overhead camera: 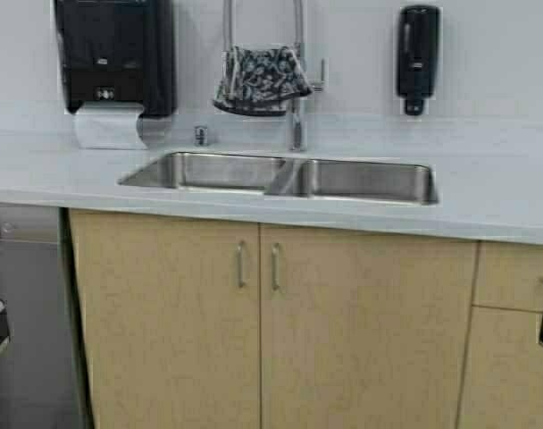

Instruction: Get the cloth and wipe up the spill under the wine glass

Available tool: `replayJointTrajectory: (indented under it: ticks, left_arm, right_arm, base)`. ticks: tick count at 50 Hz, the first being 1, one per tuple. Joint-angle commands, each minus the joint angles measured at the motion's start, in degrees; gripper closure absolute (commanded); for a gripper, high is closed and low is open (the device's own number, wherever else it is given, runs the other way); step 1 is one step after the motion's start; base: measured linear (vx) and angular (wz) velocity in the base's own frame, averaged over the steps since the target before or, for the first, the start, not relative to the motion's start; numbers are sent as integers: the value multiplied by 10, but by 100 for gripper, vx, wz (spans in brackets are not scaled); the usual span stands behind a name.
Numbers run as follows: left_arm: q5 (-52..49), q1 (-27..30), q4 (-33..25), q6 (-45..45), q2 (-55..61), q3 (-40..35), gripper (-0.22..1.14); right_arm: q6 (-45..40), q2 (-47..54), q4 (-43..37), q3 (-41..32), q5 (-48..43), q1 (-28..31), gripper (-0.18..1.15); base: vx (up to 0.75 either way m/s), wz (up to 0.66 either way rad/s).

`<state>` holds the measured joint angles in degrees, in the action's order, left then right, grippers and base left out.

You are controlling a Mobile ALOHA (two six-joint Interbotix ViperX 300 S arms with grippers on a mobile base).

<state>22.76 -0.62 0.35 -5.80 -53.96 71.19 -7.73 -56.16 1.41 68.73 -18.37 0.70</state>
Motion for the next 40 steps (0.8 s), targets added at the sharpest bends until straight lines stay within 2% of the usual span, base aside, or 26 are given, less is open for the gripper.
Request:
replayJointTrajectory:
  ticks: [1,19,40]
  left_arm:
    - [4,1,1,-4,2,-6,89]
    - [4,1,2,-5,2,-12,89]
    - [4,1,18,-5,-13,-2,89]
  right_arm:
    - [2,3,3,-11,-5,10,91]
    - [2,2,25,-20,11,40,91]
    - [5,-1,35,-58,120,92,91]
  base:
    - [34,17]
    - [34,18]
    - [34,12]
